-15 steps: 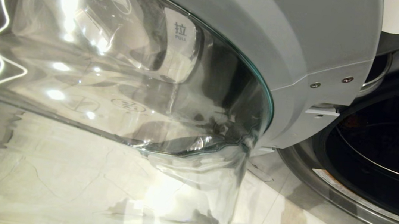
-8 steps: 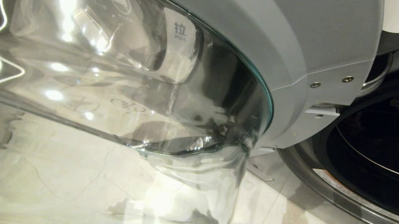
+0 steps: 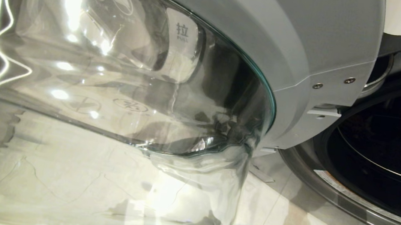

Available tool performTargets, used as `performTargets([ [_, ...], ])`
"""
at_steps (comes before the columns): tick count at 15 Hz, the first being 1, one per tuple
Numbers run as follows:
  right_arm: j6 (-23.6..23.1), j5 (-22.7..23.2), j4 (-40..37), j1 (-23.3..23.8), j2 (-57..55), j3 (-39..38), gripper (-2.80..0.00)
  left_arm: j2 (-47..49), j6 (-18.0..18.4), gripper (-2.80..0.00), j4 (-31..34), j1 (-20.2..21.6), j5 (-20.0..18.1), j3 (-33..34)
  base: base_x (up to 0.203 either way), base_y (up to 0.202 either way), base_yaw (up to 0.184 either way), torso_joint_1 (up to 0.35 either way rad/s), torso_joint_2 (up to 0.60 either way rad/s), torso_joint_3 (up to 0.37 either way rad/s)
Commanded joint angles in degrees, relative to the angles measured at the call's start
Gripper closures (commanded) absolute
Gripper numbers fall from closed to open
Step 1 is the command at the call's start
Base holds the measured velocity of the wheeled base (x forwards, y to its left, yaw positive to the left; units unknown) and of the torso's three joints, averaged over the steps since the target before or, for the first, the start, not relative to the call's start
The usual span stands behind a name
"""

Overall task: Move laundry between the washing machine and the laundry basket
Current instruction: Pick a cloth and place it into the basket

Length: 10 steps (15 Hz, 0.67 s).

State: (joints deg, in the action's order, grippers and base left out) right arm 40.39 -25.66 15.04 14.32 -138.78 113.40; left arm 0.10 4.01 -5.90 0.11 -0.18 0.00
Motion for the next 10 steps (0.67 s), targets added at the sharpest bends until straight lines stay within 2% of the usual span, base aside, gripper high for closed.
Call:
performTargets([
  [1,0.04,-0.04,-0.1,0.0,-0.5,-0.02,-2.8,0.08,0.39,0.0,-0.07,0.07,-0.08,2.29,0.0,0.0,0.0,0.0,0.0,0.0],
  [2,0.04,0.0,-0.1,0.0,-0.62,-0.02,-0.74,0.08,0.68,0.0,-0.07,0.07,-0.08,2.29,0.0,0.0,0.0,0.0,0.0,0.0],
  [3,-0.05,0.27,-0.19,0.0,-0.7,-0.02,0.0,0.08,0.83,0.0,-0.07,0.07,-0.08,2.29,0.0,0.0,0.0,0.0,0.0,0.0],
  [10,-0.64,0.51,-0.85,-0.11,1.13,-0.11,0.0,0.08,1.0,0.0,-0.07,0.07,-0.17,2.29,0.0,0.0,0.0,0.0,0.0,0.0],
])
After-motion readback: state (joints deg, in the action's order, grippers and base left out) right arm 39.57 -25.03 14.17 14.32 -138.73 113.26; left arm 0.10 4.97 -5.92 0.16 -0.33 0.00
